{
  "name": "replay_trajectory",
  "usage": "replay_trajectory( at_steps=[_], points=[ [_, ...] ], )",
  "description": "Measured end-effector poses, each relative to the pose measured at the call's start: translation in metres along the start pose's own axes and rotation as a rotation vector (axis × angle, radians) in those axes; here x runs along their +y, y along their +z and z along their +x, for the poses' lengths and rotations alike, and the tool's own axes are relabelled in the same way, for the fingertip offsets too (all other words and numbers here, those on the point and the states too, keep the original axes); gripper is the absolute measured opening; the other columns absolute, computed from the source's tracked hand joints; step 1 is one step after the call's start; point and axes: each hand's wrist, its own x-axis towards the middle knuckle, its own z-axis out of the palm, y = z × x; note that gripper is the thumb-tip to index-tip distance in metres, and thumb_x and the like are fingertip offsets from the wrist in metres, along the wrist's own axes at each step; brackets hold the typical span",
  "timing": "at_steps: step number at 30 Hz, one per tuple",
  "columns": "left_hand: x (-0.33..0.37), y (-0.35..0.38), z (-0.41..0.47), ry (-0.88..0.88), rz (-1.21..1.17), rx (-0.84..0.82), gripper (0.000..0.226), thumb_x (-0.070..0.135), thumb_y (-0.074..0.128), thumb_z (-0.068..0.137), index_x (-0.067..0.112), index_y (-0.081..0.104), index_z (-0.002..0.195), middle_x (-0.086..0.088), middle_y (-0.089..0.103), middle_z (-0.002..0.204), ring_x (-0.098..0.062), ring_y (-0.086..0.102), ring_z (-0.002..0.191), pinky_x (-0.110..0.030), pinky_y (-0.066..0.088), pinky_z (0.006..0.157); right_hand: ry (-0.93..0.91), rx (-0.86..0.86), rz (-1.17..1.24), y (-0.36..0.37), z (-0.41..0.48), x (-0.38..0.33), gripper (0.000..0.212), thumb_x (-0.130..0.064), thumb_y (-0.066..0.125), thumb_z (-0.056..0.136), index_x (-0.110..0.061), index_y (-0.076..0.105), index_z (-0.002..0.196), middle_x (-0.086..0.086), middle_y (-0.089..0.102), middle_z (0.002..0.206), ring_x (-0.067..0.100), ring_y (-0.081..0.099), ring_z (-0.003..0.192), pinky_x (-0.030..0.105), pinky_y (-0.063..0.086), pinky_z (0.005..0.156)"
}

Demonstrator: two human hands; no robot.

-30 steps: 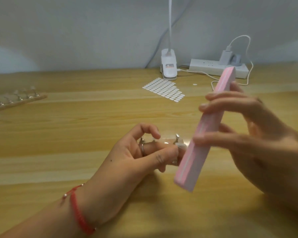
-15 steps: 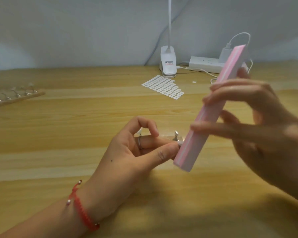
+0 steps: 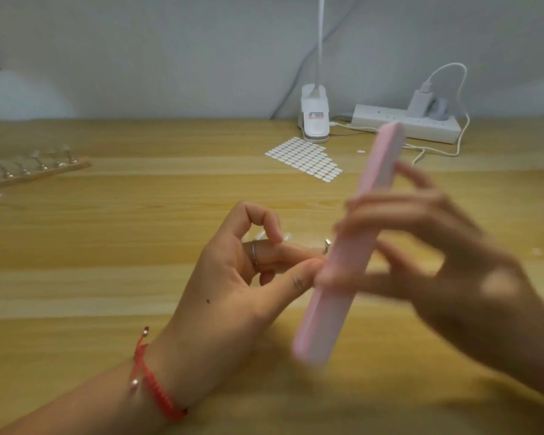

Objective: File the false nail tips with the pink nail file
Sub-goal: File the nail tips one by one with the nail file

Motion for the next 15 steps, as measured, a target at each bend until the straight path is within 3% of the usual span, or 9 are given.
replay_trajectory(
  at_steps=[3, 5, 7, 9, 11, 13, 15],
  points=[
    [-0.001, 0.001, 0.0, -0.008, 0.003, 0.024, 0.045, 0.018, 0.079, 0.068, 0.02, 0.037, 0.084, -0.002, 0.075, 0.078, -0.02, 0.058, 0.071, -0.042, 0.039, 0.073, 0.154, 0.022, 0.057, -0.002, -0.001, -0.003, 0.026, -0.008, 0.053, 0.1, -0.019, 0.074, 0.11, 0.006, 0.066, 0.112, 0.022, 0.059, 0.114, 0.057, 0.034, 0.11],
    [-0.002, 0.0, -0.001, -0.002, -0.015, 0.013, 0.041, 0.02, 0.078, 0.069, 0.023, 0.04, 0.083, -0.001, 0.074, 0.075, -0.02, 0.056, 0.068, -0.04, 0.04, 0.069, 0.03, -0.005, 0.151, 0.009, -0.003, -0.025, 0.026, -0.02, 0.05, 0.103, -0.024, 0.076, 0.104, -0.003, 0.069, 0.113, 0.012, 0.059, 0.116, 0.054, 0.034, 0.113],
    [-0.002, 0.0, 0.0, 0.008, -0.013, 0.025, 0.044, 0.017, 0.08, 0.071, 0.02, 0.038, 0.085, -0.001, 0.074, 0.073, -0.016, 0.061, 0.064, -0.028, 0.046, 0.064, -0.054, -0.013, 0.112, 0.01, -0.001, -0.023, 0.029, -0.02, 0.047, 0.105, -0.023, 0.076, 0.104, 0.001, 0.069, 0.112, 0.014, 0.06, 0.115, 0.052, 0.035, 0.112],
    [0.0, -0.002, 0.001, 0.012, -0.051, 0.066, 0.045, 0.016, 0.077, 0.07, 0.014, 0.035, 0.086, -0.005, 0.075, 0.075, -0.015, 0.07, 0.068, -0.018, 0.05, 0.066, 0.113, 0.048, 0.049, 0.003, -0.002, 0.012, 0.028, -0.002, 0.053, 0.098, -0.018, 0.071, 0.113, 0.01, 0.066, 0.113, 0.025, 0.059, 0.112, 0.044, 0.038, 0.111],
    [0.003, -0.002, 0.002, 0.021, -0.075, 0.076, 0.04, 0.012, 0.069, 0.07, 0.012, 0.033, 0.087, -0.008, 0.075, 0.078, -0.016, 0.073, 0.071, -0.016, 0.052, 0.069, 0.439, 0.203, 0.106, -0.007, -0.006, 0.05, 0.046, 0.012, 0.057, 0.092, -0.024, 0.067, 0.119, 0.005, 0.063, 0.117, 0.026, 0.058, 0.114, 0.036, 0.041, 0.109],
    [0.004, -0.002, 0.002, 0.031, -0.061, 0.067, 0.037, 0.011, 0.065, 0.071, 0.012, 0.032, 0.087, -0.009, 0.076, 0.079, -0.016, 0.073, 0.071, -0.015, 0.052, 0.069, 0.706, 0.392, 0.363, -0.022, -0.008, 0.073, 0.056, 0.007, 0.059, 0.092, -0.041, 0.065, 0.119, -0.009, 0.062, 0.116, 0.014, 0.058, 0.116, 0.043, 0.047, 0.106],
    [0.001, -0.003, 0.002, 0.032, -0.042, 0.063, 0.038, 0.011, 0.068, 0.074, 0.012, 0.032, 0.087, -0.009, 0.076, 0.08, -0.015, 0.072, 0.071, -0.017, 0.053, 0.071, 0.784, 0.506, 0.627, -0.027, -0.01, 0.083, 0.054, -0.006, 0.063, 0.091, -0.051, 0.06, 0.121, -0.011, 0.06, 0.111, 0.008, 0.061, 0.111, 0.036, 0.057, 0.091]
  ],
)
